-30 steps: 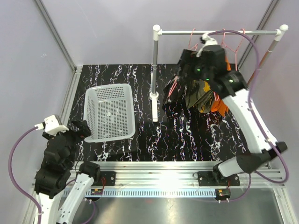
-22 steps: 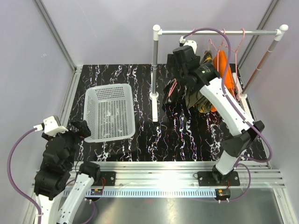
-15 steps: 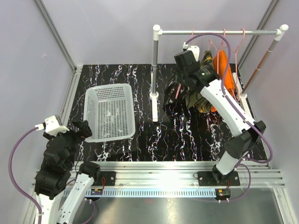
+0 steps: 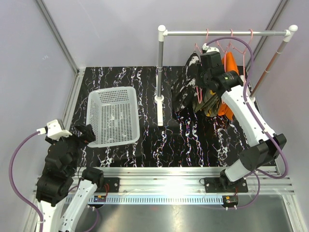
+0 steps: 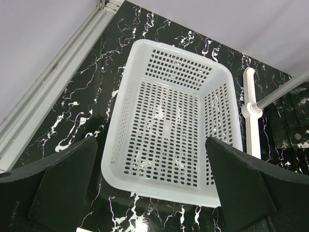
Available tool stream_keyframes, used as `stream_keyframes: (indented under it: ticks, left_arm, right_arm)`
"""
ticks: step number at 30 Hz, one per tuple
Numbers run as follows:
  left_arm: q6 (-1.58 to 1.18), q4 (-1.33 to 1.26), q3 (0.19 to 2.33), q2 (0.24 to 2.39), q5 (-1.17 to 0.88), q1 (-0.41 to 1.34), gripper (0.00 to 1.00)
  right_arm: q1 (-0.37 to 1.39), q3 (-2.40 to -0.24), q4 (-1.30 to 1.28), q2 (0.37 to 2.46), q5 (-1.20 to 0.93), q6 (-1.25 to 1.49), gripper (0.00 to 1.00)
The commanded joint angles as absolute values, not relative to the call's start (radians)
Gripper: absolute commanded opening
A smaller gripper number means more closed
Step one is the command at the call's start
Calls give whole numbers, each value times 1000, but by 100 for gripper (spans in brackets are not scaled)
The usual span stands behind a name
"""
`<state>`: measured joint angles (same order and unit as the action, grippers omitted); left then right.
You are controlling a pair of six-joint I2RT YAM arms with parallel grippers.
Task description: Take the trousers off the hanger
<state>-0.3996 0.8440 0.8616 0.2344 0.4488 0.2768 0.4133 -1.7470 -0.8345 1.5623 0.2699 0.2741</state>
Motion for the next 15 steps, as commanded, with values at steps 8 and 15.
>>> stream_keyframes:
  ticks: [8,15]
  left_arm:
    - [-385,788,864,236,417,281,99]
    - [-360,761,908,310,299,281,99]
  right_arm:
    - [408,-1793,-689,1520,261,158,0]
    - [407,-1755,-488,1424,299,91,0]
